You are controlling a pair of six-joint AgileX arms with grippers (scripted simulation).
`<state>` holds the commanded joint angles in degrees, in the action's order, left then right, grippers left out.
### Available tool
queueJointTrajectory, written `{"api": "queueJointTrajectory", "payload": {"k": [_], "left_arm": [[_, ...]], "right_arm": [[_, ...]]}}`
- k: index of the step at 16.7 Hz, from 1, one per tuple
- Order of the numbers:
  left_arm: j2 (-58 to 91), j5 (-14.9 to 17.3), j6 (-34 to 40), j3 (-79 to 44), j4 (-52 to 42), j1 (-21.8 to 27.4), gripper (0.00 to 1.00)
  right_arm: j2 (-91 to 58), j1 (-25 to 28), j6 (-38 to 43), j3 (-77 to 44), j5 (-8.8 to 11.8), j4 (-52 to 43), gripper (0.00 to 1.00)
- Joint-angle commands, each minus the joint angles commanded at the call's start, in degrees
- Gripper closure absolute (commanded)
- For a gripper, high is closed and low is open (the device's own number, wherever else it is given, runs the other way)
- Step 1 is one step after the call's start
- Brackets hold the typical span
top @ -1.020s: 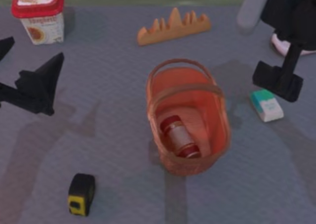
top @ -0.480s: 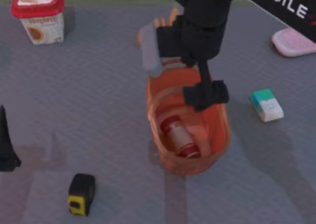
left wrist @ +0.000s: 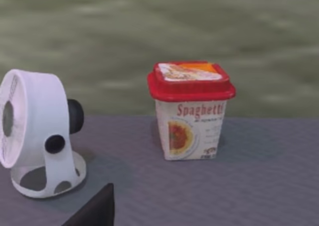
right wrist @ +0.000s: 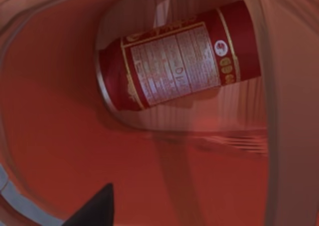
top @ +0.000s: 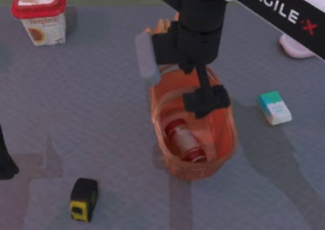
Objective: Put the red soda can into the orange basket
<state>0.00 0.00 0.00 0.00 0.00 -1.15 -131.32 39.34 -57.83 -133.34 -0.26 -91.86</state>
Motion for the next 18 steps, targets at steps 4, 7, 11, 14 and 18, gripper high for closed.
{"api": "queueJointTrajectory", "payload": {"k": [4,7,11,14,18], "left_arm": [[0.0,0.0,0.0,0.0,0.0,0.0,0.0],[0.0,0.0,0.0,0.0,0.0,0.0,0.0],[0.0,0.0,0.0,0.0,0.0,0.0,0.0],[0.0,0.0,0.0,0.0,0.0,0.0,0.0],[0.0,0.0,0.0,0.0,0.0,0.0,0.0]], "right_arm": [[0.8,0.2,-0.1,3.6,0.0,2.7,0.0],[1.5,0.3,0.0,7.1,0.0,5.5,0.0],[1.6,0.3,0.0,7.3,0.0,5.7,0.0],[1.6,0.3,0.0,7.3,0.0,5.7,0.23],[1.6,0.3,0.0,7.3,0.0,5.7,0.53]]}}
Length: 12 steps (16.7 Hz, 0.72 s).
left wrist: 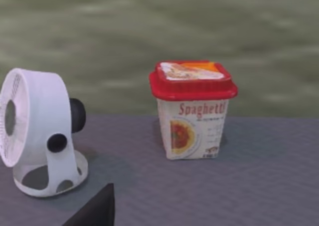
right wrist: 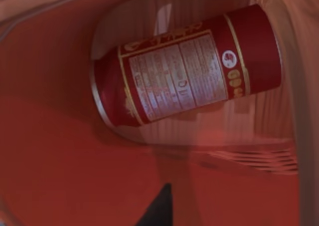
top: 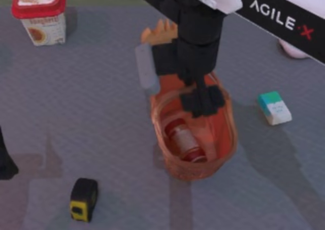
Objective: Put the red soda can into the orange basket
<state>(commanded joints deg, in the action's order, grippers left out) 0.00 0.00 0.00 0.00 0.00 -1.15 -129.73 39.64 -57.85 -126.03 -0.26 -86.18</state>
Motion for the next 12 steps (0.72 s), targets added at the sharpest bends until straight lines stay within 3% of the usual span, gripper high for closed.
{"api": "queueJointTrajectory", "payload": {"k": [6,12], "left_arm": [[0.0,0.0,0.0,0.0,0.0,0.0,0.0],[0.0,0.0,0.0,0.0,0.0,0.0,0.0]], "right_arm": [[0.0,0.0,0.0,0.0,0.0,0.0,0.98],[0.0,0.0,0.0,0.0,0.0,0.0,1.0]]}}
